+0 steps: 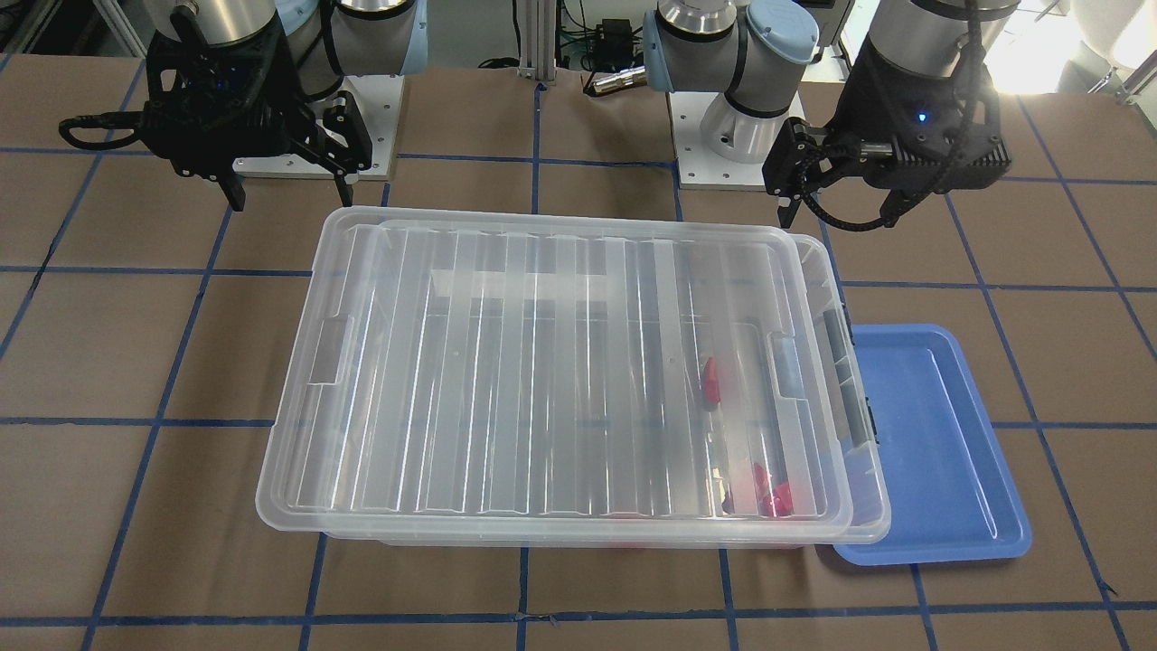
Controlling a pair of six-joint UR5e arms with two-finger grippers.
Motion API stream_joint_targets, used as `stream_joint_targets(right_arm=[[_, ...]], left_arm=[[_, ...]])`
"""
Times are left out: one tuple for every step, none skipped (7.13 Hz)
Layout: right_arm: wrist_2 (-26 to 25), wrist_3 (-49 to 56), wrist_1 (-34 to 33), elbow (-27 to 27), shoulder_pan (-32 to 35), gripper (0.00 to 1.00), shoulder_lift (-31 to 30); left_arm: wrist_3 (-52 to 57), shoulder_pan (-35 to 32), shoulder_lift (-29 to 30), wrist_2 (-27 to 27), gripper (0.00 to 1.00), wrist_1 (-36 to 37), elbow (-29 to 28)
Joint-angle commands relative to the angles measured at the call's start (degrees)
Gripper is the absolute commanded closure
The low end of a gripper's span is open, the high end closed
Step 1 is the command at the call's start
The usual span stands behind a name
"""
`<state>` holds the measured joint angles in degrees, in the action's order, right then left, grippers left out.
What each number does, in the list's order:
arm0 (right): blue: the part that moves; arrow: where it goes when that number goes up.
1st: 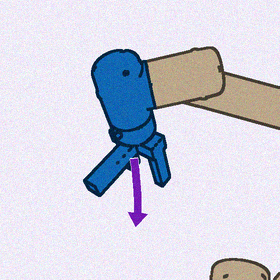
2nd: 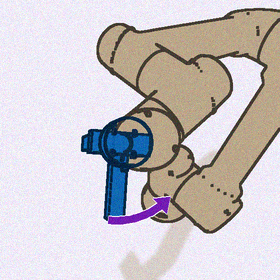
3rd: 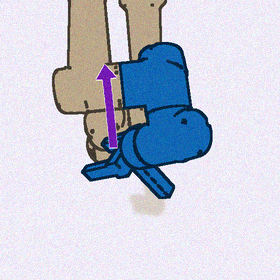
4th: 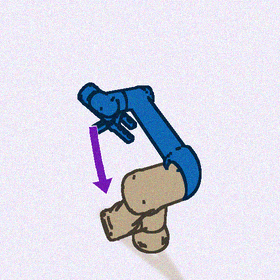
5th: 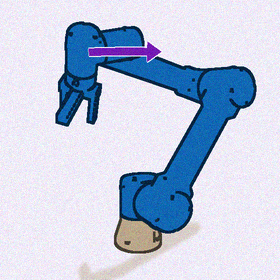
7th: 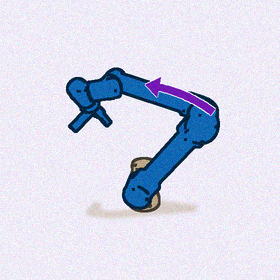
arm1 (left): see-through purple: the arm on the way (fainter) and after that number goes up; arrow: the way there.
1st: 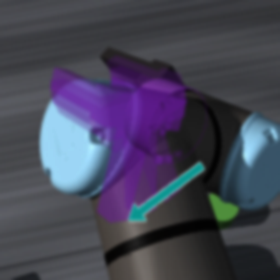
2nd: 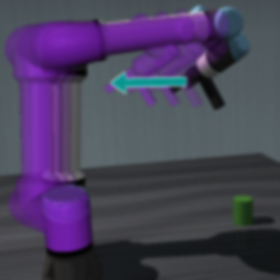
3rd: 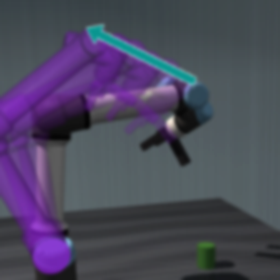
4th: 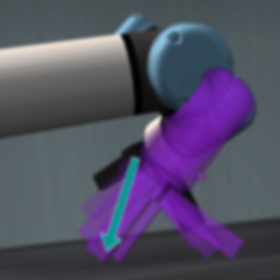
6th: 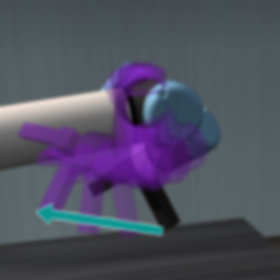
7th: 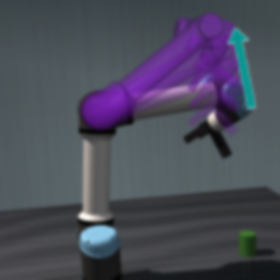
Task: Place red block in blue tray from box
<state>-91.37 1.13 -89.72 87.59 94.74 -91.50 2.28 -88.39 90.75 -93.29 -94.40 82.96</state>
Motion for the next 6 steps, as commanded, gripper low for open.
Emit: stream_joint_targets(right_arm=[[-0.6, 0.1, -0.4, 0.0, 0.1, 0.0, 0.0], [-0.6, 0.4, -1.3, 0.0, 0.0, 0.0, 0.0], [-0.9, 2.7, -1.7, 0.0, -0.1, 0.0, 0.0], [-1.1, 5.3, -1.8, 0.1, -1.3, 0.0, 0.4], [-1.0, 12.5, -1.7, 0.1, -7.1, 0.0, 0.9], [-1.0, 17.8, -0.3, 1.2, -14.8, 0.04, 0.9]], left_arm=[[0.0, 0.0, -0.1, 0.0, 0.0, 0.1, 0.2], [0.0, 0.0, -0.1, 0.0, 0.0, 0.4, 0.2], [0.0, 0.0, -0.1, 0.0, 0.0, 0.4, 0.2], [0.0, 0.0, -0.1, 0.0, 0.0, 0.3, 0.3], [0.0, -0.1, -0.5, 0.0, 0.0, 0.2, 0.5], [0.0, -0.1, -0.5, 0.0, 0.0, 0.5, 1.2]])
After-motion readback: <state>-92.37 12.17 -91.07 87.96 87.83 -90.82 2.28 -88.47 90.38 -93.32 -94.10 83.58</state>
